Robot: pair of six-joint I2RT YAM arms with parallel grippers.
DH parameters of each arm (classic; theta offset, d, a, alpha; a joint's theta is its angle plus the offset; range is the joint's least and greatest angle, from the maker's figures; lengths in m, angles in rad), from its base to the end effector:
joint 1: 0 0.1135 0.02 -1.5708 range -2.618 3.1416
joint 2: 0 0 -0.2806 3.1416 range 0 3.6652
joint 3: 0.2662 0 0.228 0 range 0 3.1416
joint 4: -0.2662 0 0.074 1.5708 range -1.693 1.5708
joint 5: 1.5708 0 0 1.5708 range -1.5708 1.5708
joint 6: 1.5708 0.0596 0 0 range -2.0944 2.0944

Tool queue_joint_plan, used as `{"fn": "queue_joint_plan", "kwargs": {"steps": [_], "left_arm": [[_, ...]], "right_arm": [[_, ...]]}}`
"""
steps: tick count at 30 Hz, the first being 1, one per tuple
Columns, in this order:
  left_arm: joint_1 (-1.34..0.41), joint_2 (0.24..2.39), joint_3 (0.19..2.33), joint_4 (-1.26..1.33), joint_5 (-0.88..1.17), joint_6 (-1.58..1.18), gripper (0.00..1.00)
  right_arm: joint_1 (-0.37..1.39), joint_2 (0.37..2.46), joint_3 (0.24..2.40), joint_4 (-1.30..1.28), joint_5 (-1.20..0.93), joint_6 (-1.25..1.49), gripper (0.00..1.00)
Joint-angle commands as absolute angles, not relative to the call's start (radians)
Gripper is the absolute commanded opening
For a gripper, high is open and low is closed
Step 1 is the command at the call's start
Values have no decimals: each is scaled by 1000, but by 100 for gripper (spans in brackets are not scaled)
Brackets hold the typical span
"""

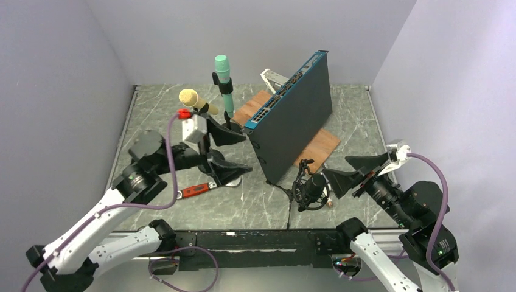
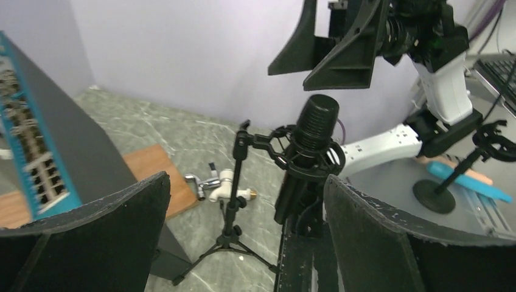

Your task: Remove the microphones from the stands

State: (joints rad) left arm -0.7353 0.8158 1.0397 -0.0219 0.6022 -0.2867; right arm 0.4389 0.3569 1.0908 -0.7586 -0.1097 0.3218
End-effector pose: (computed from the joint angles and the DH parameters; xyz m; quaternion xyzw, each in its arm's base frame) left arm 0.0882 -0.1253 0.4499 0.3583 0.5375 -0.5254 0.5537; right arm 0.0094 0.0116 0.4001 -0.0800 0.7112 0.2953 0.6329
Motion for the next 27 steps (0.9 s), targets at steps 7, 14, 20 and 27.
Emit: {"fn": "queue_joint_plan", "kwargs": {"steps": [7, 14, 20, 27], "left_arm": [[-967, 997, 1040, 54, 478, -155, 99], [-1045, 1127, 1065, 129, 478, -176, 99], [-1082, 1176, 1084, 139, 471, -163, 99], [-1082, 1178, 1070, 172, 480, -180, 99]], "right_arm": [[436, 356, 1074, -704, -543, 287, 100], [435, 380, 1043, -684, -659, 229, 100], [436, 376, 989, -614, -666, 230, 89], [435, 384, 961, -571, -710, 222, 63]]}}
